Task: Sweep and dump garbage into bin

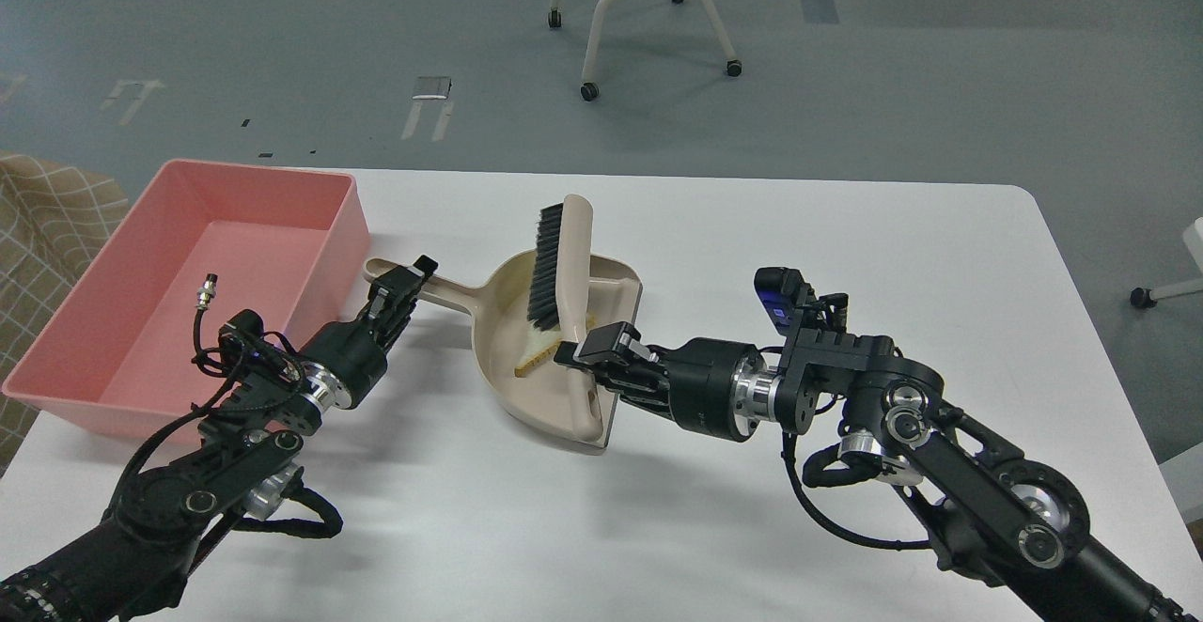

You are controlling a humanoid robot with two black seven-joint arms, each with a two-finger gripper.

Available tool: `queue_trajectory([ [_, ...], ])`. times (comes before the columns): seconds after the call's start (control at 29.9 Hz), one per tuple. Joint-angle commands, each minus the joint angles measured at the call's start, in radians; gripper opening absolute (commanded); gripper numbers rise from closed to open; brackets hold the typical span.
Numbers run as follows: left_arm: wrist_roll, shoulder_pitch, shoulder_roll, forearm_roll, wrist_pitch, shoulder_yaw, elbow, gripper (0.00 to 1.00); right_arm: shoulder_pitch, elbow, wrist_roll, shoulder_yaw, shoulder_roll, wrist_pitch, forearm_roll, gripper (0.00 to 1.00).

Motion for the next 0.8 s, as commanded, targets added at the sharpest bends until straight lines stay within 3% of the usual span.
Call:
queue_trajectory([
  [0.0,-0.001,-0.011,-0.005,-0.007,-0.003,-0.001,-0.001,0.0,-0.011,0.099,0.001,0.025,-0.101,0.0,0.002,0.0],
  [0.27,-0.001,-0.024,-0.007,-0.015,-0.006,-0.007,-0.005,0.0,-0.034,0.133,0.002,0.122,-0.307,0.0,0.001,0.0],
  [0.5,-0.001,-0.033,-0.008,-0.03,-0.003,-0.018,-0.011,0.0,-0.063,0.115,0.001,0.114,-0.582,0.0,-0.002,0.0],
  [0.77,-0.001,-0.084,0.039,-0.102,-0.003,-0.012,-0.058,0.01,-0.182,0.112,0.002,0.113,-0.668,0.0,-0.022,0.0],
])
